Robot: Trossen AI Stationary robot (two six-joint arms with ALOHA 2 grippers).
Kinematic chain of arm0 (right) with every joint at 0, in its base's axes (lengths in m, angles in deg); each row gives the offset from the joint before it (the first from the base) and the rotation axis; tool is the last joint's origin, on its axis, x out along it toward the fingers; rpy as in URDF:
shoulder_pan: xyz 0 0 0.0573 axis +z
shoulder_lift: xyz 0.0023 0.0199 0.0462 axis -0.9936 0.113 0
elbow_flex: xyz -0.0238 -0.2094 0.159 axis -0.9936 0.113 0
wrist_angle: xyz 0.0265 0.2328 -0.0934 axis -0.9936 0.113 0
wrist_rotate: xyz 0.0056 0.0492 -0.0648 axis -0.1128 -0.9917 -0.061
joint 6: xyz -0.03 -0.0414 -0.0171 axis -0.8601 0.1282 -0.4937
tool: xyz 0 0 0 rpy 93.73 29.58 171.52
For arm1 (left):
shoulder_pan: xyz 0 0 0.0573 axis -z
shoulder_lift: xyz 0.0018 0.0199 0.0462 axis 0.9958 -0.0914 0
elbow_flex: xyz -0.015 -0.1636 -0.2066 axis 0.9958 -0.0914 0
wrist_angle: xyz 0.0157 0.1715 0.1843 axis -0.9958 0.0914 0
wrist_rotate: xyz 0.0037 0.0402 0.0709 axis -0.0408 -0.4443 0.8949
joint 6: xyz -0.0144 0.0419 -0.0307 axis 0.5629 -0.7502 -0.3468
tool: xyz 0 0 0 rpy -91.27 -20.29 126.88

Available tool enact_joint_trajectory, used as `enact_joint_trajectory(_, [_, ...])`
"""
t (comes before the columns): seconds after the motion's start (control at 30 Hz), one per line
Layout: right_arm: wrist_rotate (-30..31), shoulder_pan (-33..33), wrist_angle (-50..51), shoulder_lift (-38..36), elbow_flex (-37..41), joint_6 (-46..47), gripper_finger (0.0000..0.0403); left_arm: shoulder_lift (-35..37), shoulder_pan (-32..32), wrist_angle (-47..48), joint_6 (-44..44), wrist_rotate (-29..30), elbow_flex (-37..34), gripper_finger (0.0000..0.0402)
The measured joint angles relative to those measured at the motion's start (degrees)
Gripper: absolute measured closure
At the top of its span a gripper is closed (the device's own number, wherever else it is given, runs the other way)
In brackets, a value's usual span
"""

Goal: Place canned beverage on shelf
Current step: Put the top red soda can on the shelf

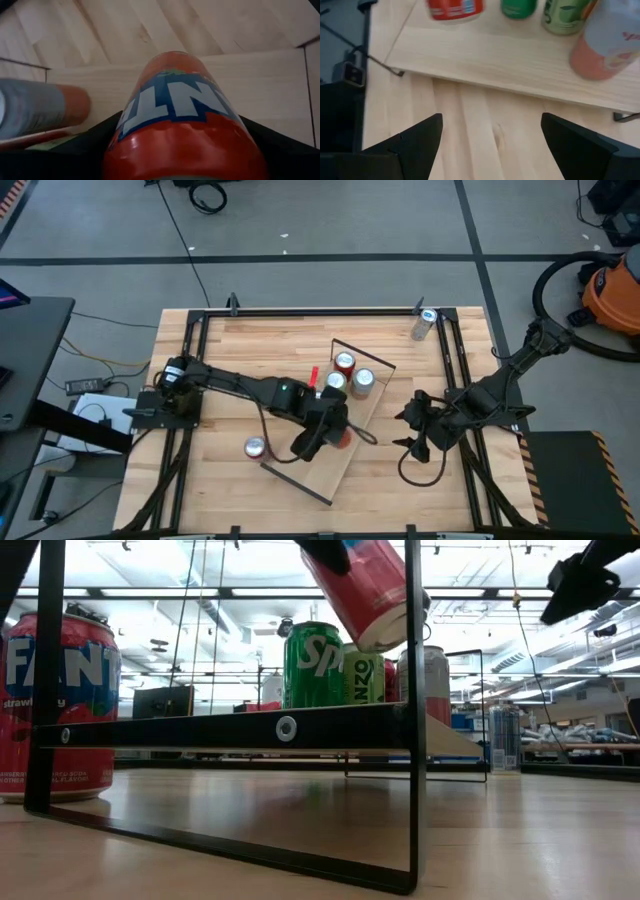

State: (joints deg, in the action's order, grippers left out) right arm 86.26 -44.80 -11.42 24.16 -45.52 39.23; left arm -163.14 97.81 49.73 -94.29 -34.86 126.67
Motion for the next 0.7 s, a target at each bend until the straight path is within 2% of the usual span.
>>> enact_joint_trajectory(0.43, [5.4,1.3,0.0,0.9,0.3,2.2,0.0053,-0.9,-2.8,-0.7,-1.3,-0.9,0.2,0.0090])
enact_joint_trajectory(0.6, [4.9,0.9,-0.1,1.8,2.8,4.6,0.0053,-1.0,-4.0,-0.2,-2.0,-0.9,1.0,0.0090])
enact_joint_trajectory(0.7, [4.5,0.9,-0.7,1.7,4.5,6.7,0.0053,-2.7,-4.6,-0.3,-3.2,-0.7,4.0,0.0090])
